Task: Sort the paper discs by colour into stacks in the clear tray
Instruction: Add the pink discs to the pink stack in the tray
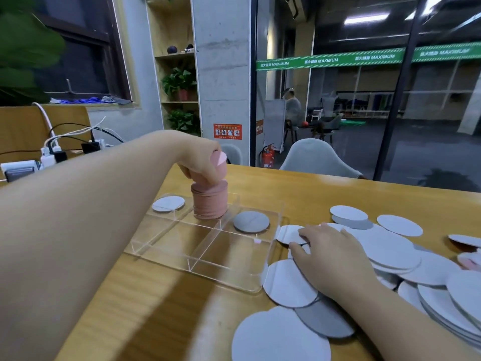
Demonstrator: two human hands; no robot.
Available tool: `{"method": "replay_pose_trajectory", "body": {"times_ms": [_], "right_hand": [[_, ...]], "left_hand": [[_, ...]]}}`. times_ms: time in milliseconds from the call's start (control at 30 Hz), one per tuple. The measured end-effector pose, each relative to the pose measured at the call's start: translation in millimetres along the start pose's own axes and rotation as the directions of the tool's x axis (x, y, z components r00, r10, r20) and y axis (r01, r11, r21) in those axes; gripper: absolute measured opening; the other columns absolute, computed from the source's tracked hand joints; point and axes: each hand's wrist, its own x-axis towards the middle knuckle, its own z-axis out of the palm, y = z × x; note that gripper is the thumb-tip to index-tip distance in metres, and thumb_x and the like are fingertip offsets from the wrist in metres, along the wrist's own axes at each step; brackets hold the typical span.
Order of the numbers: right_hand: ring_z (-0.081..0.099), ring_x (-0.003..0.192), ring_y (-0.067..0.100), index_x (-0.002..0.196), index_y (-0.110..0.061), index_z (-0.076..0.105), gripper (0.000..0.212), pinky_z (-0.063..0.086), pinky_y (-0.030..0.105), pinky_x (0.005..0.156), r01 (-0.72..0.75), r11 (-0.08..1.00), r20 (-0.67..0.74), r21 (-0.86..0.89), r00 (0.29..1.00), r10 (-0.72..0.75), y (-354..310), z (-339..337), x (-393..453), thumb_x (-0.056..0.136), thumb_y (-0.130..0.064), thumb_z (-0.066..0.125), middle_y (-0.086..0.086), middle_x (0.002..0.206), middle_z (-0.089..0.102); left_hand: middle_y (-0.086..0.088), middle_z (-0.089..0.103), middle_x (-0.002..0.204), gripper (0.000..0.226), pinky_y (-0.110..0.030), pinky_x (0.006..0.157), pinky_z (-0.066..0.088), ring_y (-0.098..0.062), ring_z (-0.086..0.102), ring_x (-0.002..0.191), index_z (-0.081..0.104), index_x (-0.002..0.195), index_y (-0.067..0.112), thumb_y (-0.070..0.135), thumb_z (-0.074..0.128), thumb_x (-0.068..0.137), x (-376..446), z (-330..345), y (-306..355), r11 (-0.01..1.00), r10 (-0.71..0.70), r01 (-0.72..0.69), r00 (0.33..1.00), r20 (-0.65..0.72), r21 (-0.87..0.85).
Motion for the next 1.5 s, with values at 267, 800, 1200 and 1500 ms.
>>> {"method": "replay_pose_trajectory", "body": {"times_ms": [267, 800, 1200, 1500], "right_hand": [[0.031, 0.136, 0.013, 0.114, -0.026, 0.057, 0.032, 0.021, 0.033, 0.110, 0.029, 1.000, -0.006, 0.013, 1.000, -0.029, 2, 4, 1, 0.095, -0.039, 0.035, -0.012, 0.121, 0.058], [0.034, 0.134, 0.012, 0.122, -0.026, 0.055, 0.035, 0.016, 0.032, 0.112, 0.024, 0.998, -0.050, 0.050, 0.999, -0.022, 4, 5, 2, 0.096, -0.039, 0.035, -0.010, 0.128, 0.055], [0.041, 0.126, 0.012, 0.117, -0.024, 0.058, 0.035, 0.020, 0.030, 0.108, 0.028, 0.998, -0.081, 0.051, 0.996, -0.024, 3, 5, 3, 0.096, -0.039, 0.035, -0.009, 0.122, 0.059], [0.058, 0.098, 0.018, 0.107, -0.020, 0.065, 0.026, 0.047, 0.036, 0.084, 0.018, 0.847, -0.305, 0.531, 0.937, 0.172, -4, -33, 1, 0.094, -0.024, 0.042, -0.005, 0.104, 0.066]], "left_hand": [[-0.009, 0.042, 0.122, 0.066, -0.036, 0.080, 0.055, -0.030, 0.052, 0.110, 0.039, 0.133, 0.019, 0.019, 0.073, 0.077, 17, 6, 2, 0.995, -0.091, 0.096, 0.990, 0.111, -0.039], [-0.012, 0.035, 0.134, 0.076, -0.044, 0.081, 0.057, -0.036, 0.052, 0.110, 0.036, 0.130, 0.021, 0.020, 0.082, 0.069, 21, 12, 4, 0.993, -0.118, 0.119, 0.978, 0.173, 0.005], [-0.004, 0.019, 0.155, 0.108, -0.047, 0.105, 0.038, -0.033, 0.032, 0.135, 0.009, 0.147, 0.039, 0.047, 0.080, 0.066, 19, 6, -2, 0.991, -0.041, 0.029, 0.995, 0.093, 0.134], [0.002, 0.033, 0.146, 0.084, -0.049, 0.112, 0.023, -0.023, 0.013, 0.141, 0.029, 0.143, 0.034, 0.046, 0.073, 0.073, -45, 29, -3, 0.962, 0.270, -0.246, 0.922, -0.279, 0.119]]}}
